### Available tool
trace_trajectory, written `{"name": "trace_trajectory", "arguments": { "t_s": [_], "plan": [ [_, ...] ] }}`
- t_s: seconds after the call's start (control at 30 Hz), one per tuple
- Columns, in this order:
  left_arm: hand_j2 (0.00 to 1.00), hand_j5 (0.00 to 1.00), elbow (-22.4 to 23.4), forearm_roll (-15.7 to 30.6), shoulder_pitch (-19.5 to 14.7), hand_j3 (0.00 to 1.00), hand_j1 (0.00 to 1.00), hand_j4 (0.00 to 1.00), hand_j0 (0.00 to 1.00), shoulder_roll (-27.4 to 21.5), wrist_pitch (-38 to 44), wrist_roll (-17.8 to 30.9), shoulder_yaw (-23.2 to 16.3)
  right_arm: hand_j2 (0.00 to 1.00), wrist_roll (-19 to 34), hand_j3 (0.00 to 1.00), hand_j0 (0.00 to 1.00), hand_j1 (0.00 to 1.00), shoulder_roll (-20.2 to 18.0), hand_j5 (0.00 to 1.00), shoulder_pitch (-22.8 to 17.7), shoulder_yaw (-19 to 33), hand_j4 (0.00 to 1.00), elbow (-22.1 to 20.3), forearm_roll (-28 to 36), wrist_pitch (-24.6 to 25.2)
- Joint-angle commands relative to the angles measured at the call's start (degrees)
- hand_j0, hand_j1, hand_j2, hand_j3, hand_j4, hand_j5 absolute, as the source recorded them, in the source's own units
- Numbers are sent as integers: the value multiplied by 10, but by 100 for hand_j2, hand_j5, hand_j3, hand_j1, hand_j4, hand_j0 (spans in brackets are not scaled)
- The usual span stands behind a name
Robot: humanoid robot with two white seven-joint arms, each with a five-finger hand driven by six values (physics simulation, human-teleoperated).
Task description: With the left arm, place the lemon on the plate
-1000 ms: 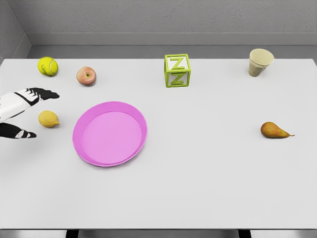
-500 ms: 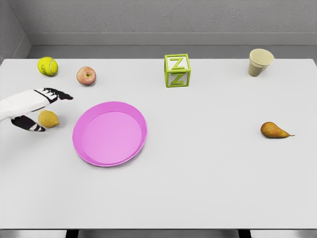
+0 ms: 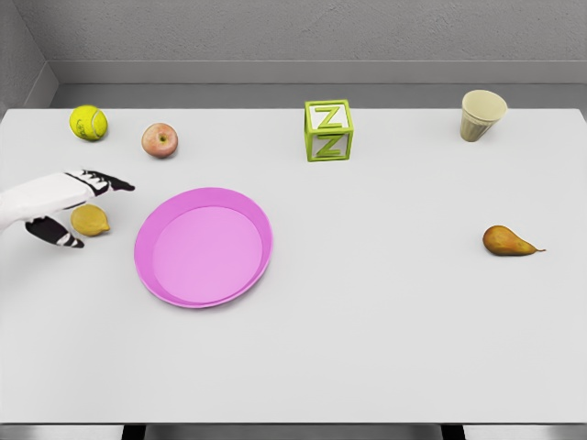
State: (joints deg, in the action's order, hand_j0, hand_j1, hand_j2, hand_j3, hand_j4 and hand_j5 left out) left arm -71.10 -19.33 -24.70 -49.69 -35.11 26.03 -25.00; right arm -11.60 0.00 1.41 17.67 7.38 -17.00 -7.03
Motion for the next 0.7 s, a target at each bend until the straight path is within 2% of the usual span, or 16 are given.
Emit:
{"name": "trace_trajectory", "arguments": {
  "t_s": [0.0, 0.17, 0.33, 0.43, 0.67],
  "plan": [
    [100, 100, 2, 3, 0, 100, 100, 100, 100, 0, 1, 0, -11, 100, 0, 100, 100, 100, 0, 100, 0, 0, 100, 0, 0, 0],
    [100, 100, 35, -17, -11, 100, 100, 100, 100, 6, 1, 0, -18, 100, 0, 100, 100, 100, 0, 100, 0, 0, 100, 0, 0, 0],
    [100, 100, 37, -31, -18, 100, 100, 100, 100, 6, 1, 0, -19, 100, 0, 100, 100, 100, 0, 100, 0, 0, 100, 0, 0, 0],
    [85, 85, 37, -41, -18, 85, 85, 85, 85, 6, 1, 0, -19, 100, 0, 100, 100, 100, 0, 100, 0, 0, 100, 0, 0, 0],
    [69, 69, 36, -54, -20, 69, 69, 69, 69, 6, 1, 2, -19, 100, 0, 100, 100, 100, 0, 100, 0, 0, 100, 0, 0, 0]
  ]
}}
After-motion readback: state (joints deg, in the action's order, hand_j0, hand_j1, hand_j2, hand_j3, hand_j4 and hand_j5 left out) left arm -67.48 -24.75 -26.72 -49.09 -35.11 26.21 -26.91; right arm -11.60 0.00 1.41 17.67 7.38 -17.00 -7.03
